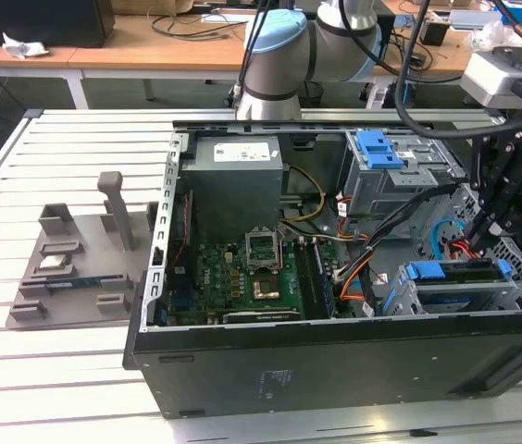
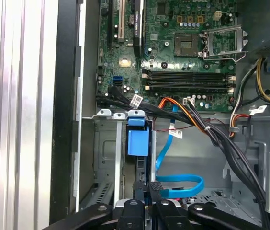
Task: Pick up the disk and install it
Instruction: 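Insert the second disk wire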
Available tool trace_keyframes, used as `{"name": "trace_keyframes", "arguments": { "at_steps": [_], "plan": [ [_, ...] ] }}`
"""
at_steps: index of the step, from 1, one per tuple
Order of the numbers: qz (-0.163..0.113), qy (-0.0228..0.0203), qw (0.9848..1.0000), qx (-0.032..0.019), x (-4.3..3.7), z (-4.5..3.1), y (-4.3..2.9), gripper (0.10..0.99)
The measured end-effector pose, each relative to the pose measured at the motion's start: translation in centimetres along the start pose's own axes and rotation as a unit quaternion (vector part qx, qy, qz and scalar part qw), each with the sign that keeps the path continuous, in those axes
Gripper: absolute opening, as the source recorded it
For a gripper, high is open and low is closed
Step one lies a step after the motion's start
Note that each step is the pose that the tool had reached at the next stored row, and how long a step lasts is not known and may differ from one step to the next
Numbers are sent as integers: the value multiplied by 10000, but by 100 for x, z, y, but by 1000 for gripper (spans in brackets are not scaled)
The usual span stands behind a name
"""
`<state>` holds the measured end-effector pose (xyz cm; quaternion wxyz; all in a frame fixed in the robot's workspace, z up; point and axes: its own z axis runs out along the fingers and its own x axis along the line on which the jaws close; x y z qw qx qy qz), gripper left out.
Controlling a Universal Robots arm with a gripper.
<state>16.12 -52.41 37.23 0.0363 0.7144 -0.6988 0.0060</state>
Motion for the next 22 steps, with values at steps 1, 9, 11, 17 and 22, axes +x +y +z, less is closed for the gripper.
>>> {"name": "trace_keyframes", "arguments": {
  "at_steps": [1, 9, 11, 17, 22],
  "plan": [
    [-1, 1, 10000, 0, 7, 31, -2, 161],
    [-1, 2, 10000, 0, 2, 148, -3, 161],
    [-5, 2, 10000, 1, 1, 162, -2, 161],
    [-83, 6, 10000, 6, -3, 223, -4, 161],
    [-83, 8, 10000, 5, -6, 278, -6, 161]
  ]
}}
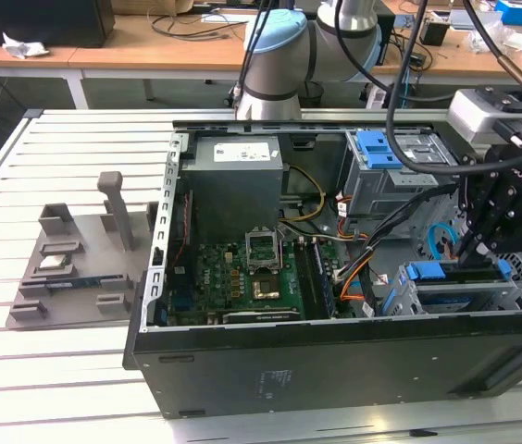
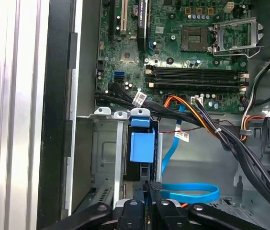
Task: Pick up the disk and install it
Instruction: 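Insert the second disk wire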
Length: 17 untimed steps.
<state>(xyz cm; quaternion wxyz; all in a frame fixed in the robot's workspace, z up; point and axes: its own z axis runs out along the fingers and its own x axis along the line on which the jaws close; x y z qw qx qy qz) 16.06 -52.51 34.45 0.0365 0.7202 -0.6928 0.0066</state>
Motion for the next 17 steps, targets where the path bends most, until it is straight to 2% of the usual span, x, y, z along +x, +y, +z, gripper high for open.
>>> {"name": "trace_keyframes", "arguments": {
  "at_steps": [11, 17],
  "plan": [
    [-1, -1, 10000, 0, -3, 55, -2, 161],
    [-1, -9, 10000, 5, -2, 29, 0, 161]
  ]
}}
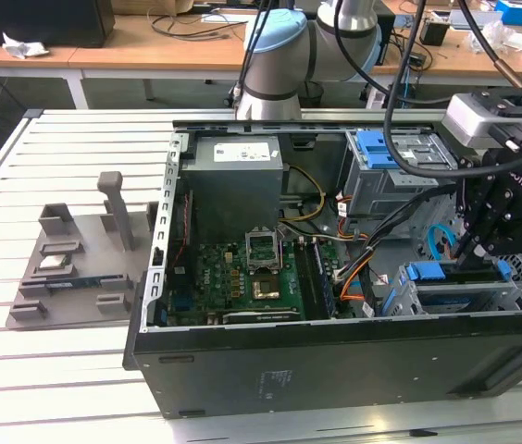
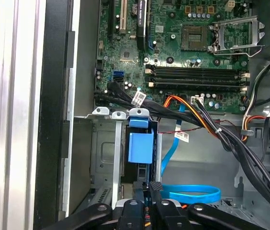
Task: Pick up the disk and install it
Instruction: 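Insert the second disk wire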
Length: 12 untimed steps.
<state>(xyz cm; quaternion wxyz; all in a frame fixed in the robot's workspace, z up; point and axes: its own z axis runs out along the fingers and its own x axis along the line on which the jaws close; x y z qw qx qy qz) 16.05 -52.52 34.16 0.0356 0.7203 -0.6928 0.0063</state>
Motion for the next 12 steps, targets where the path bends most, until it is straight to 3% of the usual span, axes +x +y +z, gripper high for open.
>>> {"name": "trace_keyframes", "arguments": {
  "at_steps": [12],
  "plan": [
    [-1, -25, 10000, 5, 23, -49, 5, 161]
  ]
}}
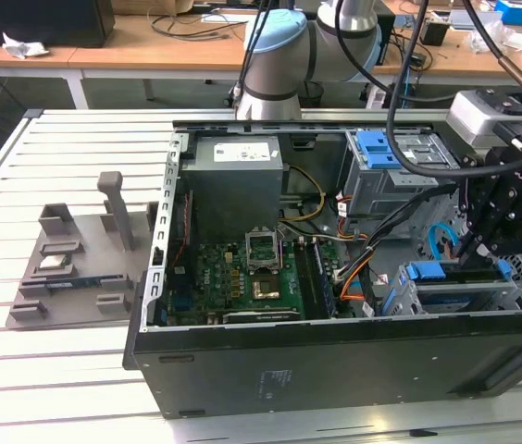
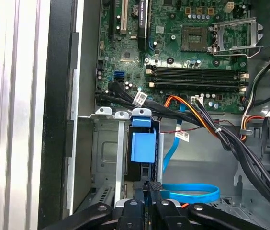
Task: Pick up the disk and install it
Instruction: 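Insert the second disk wire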
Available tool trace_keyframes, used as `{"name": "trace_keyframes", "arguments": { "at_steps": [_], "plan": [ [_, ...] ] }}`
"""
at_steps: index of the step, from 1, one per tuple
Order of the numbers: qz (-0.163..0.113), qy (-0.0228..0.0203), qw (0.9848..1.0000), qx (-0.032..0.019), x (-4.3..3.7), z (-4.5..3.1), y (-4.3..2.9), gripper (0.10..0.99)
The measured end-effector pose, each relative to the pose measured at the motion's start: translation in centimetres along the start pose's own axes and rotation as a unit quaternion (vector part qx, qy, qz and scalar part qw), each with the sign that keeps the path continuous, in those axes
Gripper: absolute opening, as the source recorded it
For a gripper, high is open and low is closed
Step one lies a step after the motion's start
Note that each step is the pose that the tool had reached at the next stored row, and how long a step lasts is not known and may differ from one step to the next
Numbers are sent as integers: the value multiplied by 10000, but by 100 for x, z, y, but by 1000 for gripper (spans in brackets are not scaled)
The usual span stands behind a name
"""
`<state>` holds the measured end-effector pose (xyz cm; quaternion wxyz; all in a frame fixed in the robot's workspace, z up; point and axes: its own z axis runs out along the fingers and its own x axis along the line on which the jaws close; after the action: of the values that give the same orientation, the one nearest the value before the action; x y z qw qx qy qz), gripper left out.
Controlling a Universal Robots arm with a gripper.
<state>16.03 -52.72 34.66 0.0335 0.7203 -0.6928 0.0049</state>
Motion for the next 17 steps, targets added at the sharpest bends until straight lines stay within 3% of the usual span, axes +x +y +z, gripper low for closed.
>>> {"name": "trace_keyframes", "arguments": {
  "at_steps": [2, 6, 17],
  "plan": [
    [-1, -35, 10000, 2, 0, 4, 0, 161],
    [-2, -62, 10000, 3, -1, 13, -1, 161],
    [-2, -61, 10000, 3, -5, 74, -3, 161]
  ]
}}
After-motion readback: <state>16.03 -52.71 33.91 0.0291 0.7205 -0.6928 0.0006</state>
